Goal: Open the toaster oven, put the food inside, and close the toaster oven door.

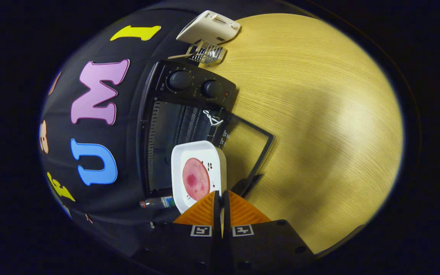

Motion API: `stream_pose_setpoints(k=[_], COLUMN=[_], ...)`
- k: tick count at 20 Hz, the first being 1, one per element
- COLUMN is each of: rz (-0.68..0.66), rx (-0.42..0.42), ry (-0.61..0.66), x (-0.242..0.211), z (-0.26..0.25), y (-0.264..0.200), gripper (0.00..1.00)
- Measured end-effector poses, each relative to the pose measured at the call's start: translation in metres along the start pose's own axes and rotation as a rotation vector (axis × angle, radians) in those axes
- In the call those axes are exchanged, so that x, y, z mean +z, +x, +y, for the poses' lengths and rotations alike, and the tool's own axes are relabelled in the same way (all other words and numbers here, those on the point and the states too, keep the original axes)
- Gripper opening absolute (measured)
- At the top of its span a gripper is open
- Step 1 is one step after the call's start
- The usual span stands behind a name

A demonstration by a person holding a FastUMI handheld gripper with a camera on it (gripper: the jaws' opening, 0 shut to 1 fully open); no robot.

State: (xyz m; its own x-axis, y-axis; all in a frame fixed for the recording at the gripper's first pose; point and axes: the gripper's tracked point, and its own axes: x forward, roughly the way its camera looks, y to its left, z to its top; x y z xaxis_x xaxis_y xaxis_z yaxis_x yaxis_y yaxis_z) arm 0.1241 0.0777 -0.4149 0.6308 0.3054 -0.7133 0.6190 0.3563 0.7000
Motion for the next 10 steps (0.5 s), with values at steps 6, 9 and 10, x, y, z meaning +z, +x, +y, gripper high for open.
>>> stream_pose_setpoints(k=[6, 9, 10], rz=[-0.131, -0.181, -0.195], rx=[-0.025, -0.019, -0.026], ry=[0.09, 0.145, 0.156], x=[0.021, 0.027, 0.028], z=[0.024, 0.033, 0.034], y=[0.037, 0.055, 0.061], gripper=[0.05, 0.05, 0.05])
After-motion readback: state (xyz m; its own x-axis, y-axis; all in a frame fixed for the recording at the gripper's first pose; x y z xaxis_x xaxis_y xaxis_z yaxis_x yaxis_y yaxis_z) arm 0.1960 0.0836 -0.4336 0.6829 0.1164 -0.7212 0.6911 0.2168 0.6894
